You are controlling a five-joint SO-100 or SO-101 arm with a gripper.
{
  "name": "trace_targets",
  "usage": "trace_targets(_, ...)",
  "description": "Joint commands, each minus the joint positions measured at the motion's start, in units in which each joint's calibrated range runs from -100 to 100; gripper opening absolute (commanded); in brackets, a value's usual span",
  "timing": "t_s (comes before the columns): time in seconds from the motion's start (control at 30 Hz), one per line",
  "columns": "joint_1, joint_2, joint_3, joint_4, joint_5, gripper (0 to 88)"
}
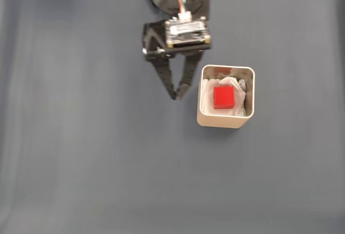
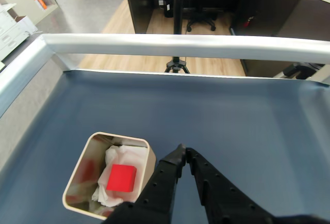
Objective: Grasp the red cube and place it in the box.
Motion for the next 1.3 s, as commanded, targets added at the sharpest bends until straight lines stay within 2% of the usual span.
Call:
trace_targets(0.0,3.0,-4.5,2.1,-0.9,-0.2,0.1)
trace_targets(0.3,7.7,-16.5,16.7,-0.5,-0.8,0.9)
trace_targets(0.63,6.4,-26.3,30.3,-0.2,-1.5,1.6)
trace_targets(1.27,4.5,-37.2,43.7,3.0,-0.1,1.4)
